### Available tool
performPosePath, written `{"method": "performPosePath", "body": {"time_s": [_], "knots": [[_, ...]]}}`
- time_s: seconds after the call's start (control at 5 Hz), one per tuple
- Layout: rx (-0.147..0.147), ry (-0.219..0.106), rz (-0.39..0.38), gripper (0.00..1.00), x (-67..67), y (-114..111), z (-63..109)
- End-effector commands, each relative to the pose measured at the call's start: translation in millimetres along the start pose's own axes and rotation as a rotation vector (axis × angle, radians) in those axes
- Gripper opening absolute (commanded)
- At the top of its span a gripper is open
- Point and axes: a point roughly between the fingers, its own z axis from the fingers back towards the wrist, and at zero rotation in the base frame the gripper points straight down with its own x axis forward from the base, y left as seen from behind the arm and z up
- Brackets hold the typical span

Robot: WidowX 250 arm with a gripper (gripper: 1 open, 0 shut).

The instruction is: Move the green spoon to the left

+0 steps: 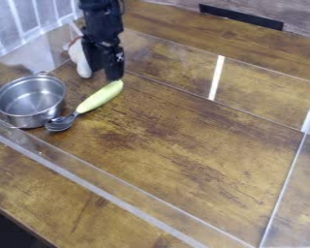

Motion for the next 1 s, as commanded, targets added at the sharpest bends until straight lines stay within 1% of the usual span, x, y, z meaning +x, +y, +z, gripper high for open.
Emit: {"method": "performPosePath", "body": {"time_s": [0.0, 0.4, 0.6, 0.8], "knots": [[0.042, -0.050, -0.081, 1.00, 1.4, 22, 20.4], [0.045, -0.074, 0.011, 1.00, -2.6, 26, 55.8], [0.039, -0.076, -0.017, 1.00, -2.9, 31, 57.4], [0.035, -0.073, -0.048, 1.00, -3.8, 34, 55.4]]}}
